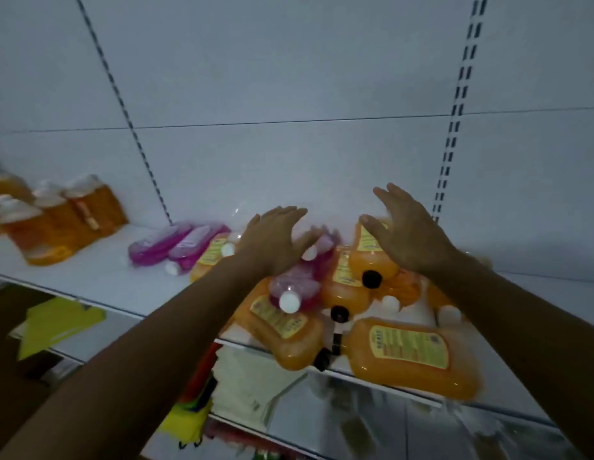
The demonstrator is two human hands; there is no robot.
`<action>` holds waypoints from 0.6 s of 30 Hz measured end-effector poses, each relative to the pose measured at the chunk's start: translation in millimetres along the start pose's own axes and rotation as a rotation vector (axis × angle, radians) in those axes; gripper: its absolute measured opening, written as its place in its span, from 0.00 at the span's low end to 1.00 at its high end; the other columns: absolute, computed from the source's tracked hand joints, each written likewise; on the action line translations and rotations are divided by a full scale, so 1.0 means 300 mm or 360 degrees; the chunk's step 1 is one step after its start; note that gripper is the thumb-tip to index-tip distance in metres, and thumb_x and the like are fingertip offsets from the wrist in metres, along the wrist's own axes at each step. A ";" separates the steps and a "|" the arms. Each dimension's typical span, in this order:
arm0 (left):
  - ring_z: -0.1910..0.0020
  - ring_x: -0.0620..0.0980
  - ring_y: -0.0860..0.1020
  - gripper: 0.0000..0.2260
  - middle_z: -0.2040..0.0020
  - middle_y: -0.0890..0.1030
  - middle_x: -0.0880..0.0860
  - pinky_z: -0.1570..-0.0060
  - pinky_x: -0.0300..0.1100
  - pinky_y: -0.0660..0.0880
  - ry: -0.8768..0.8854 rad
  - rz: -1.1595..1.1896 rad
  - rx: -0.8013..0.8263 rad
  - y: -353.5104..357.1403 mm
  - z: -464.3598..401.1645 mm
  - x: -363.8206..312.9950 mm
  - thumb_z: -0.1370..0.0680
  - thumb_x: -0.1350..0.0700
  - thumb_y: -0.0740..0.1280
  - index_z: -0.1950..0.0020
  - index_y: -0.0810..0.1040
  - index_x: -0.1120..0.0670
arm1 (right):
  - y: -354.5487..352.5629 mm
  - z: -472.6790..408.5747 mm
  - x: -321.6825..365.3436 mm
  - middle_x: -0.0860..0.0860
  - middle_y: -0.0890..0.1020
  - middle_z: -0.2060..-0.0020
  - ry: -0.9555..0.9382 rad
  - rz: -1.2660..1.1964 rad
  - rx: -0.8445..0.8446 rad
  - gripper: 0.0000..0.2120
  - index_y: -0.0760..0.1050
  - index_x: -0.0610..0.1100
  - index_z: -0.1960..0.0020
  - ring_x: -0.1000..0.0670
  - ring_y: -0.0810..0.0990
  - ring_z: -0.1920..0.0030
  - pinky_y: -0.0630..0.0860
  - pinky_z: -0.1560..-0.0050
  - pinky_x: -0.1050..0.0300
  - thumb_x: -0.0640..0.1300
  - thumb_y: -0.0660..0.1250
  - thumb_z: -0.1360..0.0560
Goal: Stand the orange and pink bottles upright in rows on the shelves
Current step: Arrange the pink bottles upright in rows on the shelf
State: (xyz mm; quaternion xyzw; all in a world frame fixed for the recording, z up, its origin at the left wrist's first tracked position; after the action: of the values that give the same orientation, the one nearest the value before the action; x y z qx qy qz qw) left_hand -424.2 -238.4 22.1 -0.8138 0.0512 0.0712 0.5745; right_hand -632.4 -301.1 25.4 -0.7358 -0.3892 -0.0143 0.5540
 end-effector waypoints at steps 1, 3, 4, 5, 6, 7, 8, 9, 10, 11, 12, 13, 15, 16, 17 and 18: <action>0.26 0.51 0.64 0.29 0.26 0.68 0.51 0.28 0.54 0.60 -0.0055 0.0023 -0.0039 -0.026 0.017 0.089 0.22 0.35 0.55 0.26 0.66 0.50 | 0.045 -0.033 0.069 0.52 0.55 0.22 -0.0055 -0.0009 0.0025 0.31 0.55 0.52 0.22 0.48 0.54 0.23 0.55 0.26 0.46 0.62 0.56 0.21; 0.28 0.52 0.66 0.28 0.27 0.69 0.51 0.29 0.52 0.62 -0.0175 0.0088 -0.0093 -0.064 0.044 0.274 0.21 0.36 0.56 0.26 0.67 0.51 | 0.134 -0.100 0.210 0.51 0.57 0.23 -0.0169 -0.0021 0.0073 0.30 0.57 0.52 0.23 0.49 0.56 0.24 0.56 0.26 0.47 0.61 0.58 0.21; 0.28 0.52 0.67 0.27 0.27 0.69 0.52 0.29 0.51 0.62 -0.0244 0.0132 -0.0107 -0.076 0.054 0.368 0.20 0.37 0.56 0.26 0.67 0.51 | 0.178 -0.132 0.277 0.51 0.58 0.23 -0.0223 -0.0024 0.0104 0.30 0.58 0.52 0.23 0.49 0.57 0.24 0.57 0.26 0.47 0.61 0.58 0.22; 0.28 0.53 0.67 0.27 0.27 0.69 0.53 0.29 0.50 0.63 -0.0312 0.0166 -0.0119 -0.083 0.060 0.464 0.20 0.39 0.57 0.26 0.66 0.52 | 0.224 -0.165 0.341 0.51 0.59 0.23 -0.0269 -0.0031 0.0142 0.30 0.58 0.52 0.24 0.49 0.58 0.24 0.58 0.26 0.47 0.61 0.59 0.22; 0.28 0.53 0.67 0.26 0.27 0.69 0.53 0.30 0.49 0.62 -0.0377 0.0186 -0.0122 -0.084 0.061 0.561 0.20 0.40 0.57 0.26 0.66 0.52 | 0.272 -0.197 0.401 0.52 0.60 0.24 -0.0306 -0.0038 0.0181 0.29 0.59 0.52 0.24 0.50 0.59 0.25 0.59 0.26 0.48 0.60 0.59 0.22; 0.28 0.53 0.67 0.26 0.27 0.69 0.54 0.30 0.48 0.62 -0.0440 0.0190 -0.0117 -0.084 0.064 0.650 0.20 0.41 0.58 0.26 0.66 0.53 | 0.322 -0.229 0.456 0.52 0.61 0.24 -0.0332 -0.0046 0.0224 0.29 0.59 0.52 0.24 0.50 0.59 0.25 0.59 0.26 0.48 0.60 0.60 0.22; 0.28 0.54 0.67 0.26 0.27 0.69 0.54 0.31 0.48 0.62 -0.0499 0.0194 -0.0103 -0.077 0.067 0.736 0.20 0.42 0.59 0.26 0.66 0.53 | 0.376 -0.259 0.508 0.52 0.61 0.24 -0.0351 -0.0043 0.0278 0.29 0.59 0.52 0.24 0.50 0.59 0.25 0.59 0.26 0.48 0.59 0.61 0.22; 0.29 0.54 0.68 0.25 0.27 0.69 0.55 0.31 0.48 0.63 -0.0544 0.0199 -0.0081 -0.067 0.073 0.815 0.20 0.43 0.60 0.26 0.66 0.54 | 0.432 -0.287 0.556 0.52 0.60 0.24 -0.0368 -0.0027 0.0340 0.29 0.59 0.52 0.24 0.50 0.59 0.25 0.59 0.26 0.49 0.59 0.62 0.22; 0.30 0.55 0.68 0.25 0.27 0.70 0.55 0.32 0.48 0.64 -0.0558 0.0205 -0.0055 -0.056 0.080 0.879 0.20 0.44 0.61 0.26 0.66 0.54 | 0.489 -0.315 0.600 0.52 0.60 0.24 -0.0384 0.0008 0.0408 0.30 0.59 0.52 0.24 0.50 0.58 0.25 0.58 0.26 0.49 0.58 0.62 0.22; 0.31 0.55 0.69 0.24 0.28 0.71 0.55 0.32 0.49 0.65 -0.0541 0.0214 -0.0018 -0.042 0.084 0.932 0.20 0.44 0.63 0.26 0.67 0.53 | 0.543 -0.338 0.641 0.52 0.59 0.23 -0.0397 0.0068 0.0478 0.31 0.57 0.52 0.24 0.50 0.57 0.24 0.58 0.26 0.49 0.58 0.63 0.22; 0.31 0.55 0.70 0.24 0.29 0.71 0.54 0.32 0.50 0.67 -0.0490 0.0243 0.0023 -0.028 0.086 0.970 0.21 0.45 0.64 0.27 0.67 0.52 | 0.596 -0.361 0.676 0.52 0.58 0.23 -0.0400 0.0159 0.0543 0.31 0.56 0.53 0.23 0.50 0.57 0.24 0.58 0.26 0.47 0.58 0.63 0.22; 0.31 0.55 0.70 0.24 0.29 0.72 0.54 0.32 0.50 0.67 -0.0431 0.0295 0.0092 -0.009 0.087 0.999 0.21 0.46 0.66 0.27 0.67 0.51 | 0.645 -0.380 0.706 0.52 0.56 0.23 -0.0400 0.0266 0.0599 0.32 0.54 0.53 0.23 0.49 0.56 0.24 0.58 0.26 0.46 0.58 0.62 0.22; 0.30 0.54 0.69 0.28 0.28 0.70 0.53 0.32 0.49 0.66 -0.0300 0.0350 0.0271 0.042 0.084 1.036 0.24 0.47 0.68 0.25 0.64 0.49 | 0.733 -0.410 0.756 0.51 0.55 0.22 -0.0398 0.0404 0.0698 0.32 0.53 0.52 0.22 0.48 0.56 0.24 0.58 0.27 0.45 0.57 0.63 0.22; 0.29 0.54 0.67 0.32 0.27 0.68 0.52 0.32 0.49 0.66 -0.0267 0.0336 0.0365 0.069 0.082 1.049 0.25 0.47 0.70 0.24 0.61 0.49 | 0.773 -0.420 0.774 0.50 0.56 0.23 -0.0399 0.0418 0.0733 0.33 0.54 0.51 0.22 0.47 0.57 0.24 0.59 0.27 0.46 0.56 0.64 0.22; 0.28 0.54 0.66 0.36 0.25 0.65 0.52 0.32 0.50 0.66 -0.0262 0.0315 0.0441 0.095 0.080 1.059 0.26 0.45 0.71 0.23 0.58 0.49 | 0.812 -0.427 0.787 0.49 0.58 0.23 -0.0400 0.0427 0.0760 0.34 0.54 0.50 0.22 0.45 0.58 0.25 0.60 0.27 0.47 0.55 0.65 0.23; 0.28 0.55 0.65 0.40 0.24 0.61 0.53 0.32 0.52 0.67 -0.0260 0.0298 0.0494 0.118 0.078 1.068 0.27 0.42 0.71 0.22 0.54 0.50 | 0.846 -0.432 0.795 0.48 0.59 0.24 -0.0406 0.0458 0.0781 0.35 0.55 0.50 0.23 0.45 0.61 0.26 0.62 0.28 0.47 0.55 0.66 0.24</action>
State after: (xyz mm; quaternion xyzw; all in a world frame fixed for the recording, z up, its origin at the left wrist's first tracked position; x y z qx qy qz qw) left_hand -115.9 -228.8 -74.5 -0.6988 0.0903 0.1813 0.6861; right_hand -263.7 -296.4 -20.7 -0.6235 -0.3394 0.2511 0.6580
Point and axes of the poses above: each hand's wrist, its own z-axis away from the middle knuckle, its own y-axis out of the palm, x = y × z, the point moved 5 cm from there along -z, towards the middle knuckle
